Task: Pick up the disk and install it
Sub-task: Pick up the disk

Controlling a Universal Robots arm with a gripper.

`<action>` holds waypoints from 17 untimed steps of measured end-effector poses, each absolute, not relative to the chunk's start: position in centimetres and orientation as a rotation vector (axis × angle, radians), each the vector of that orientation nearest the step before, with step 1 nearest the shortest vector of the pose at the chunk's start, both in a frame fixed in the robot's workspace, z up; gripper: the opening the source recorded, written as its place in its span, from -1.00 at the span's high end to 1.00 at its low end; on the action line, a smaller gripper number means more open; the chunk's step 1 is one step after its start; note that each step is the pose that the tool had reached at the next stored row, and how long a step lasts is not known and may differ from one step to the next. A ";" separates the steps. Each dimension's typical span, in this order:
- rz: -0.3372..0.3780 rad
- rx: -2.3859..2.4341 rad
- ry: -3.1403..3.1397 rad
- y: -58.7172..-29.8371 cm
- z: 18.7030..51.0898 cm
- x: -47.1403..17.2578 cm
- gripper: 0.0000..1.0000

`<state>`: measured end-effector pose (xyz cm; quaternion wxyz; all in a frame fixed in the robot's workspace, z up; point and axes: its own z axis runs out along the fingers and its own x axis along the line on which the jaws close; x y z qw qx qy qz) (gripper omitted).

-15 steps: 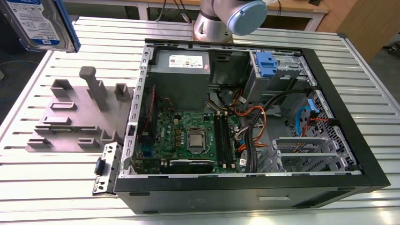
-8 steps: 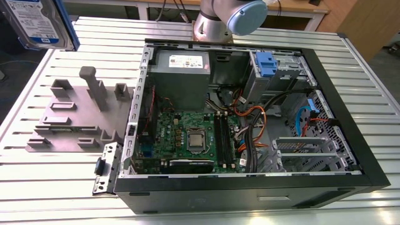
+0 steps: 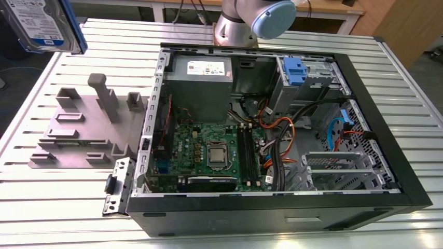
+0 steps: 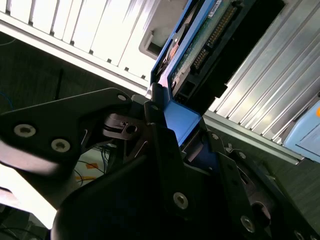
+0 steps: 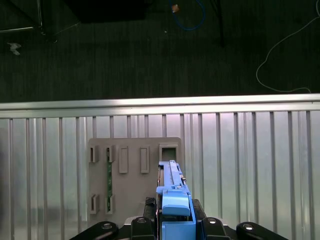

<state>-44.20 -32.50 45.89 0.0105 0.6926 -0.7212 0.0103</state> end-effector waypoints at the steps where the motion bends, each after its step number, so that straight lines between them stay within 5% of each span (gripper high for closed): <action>1: 0.032 2.161 -2.251 -32.5 45.9 -44.2 0.27; 17: 0.039 2.164 -2.254 -32.5 45.9 -44.5 0.27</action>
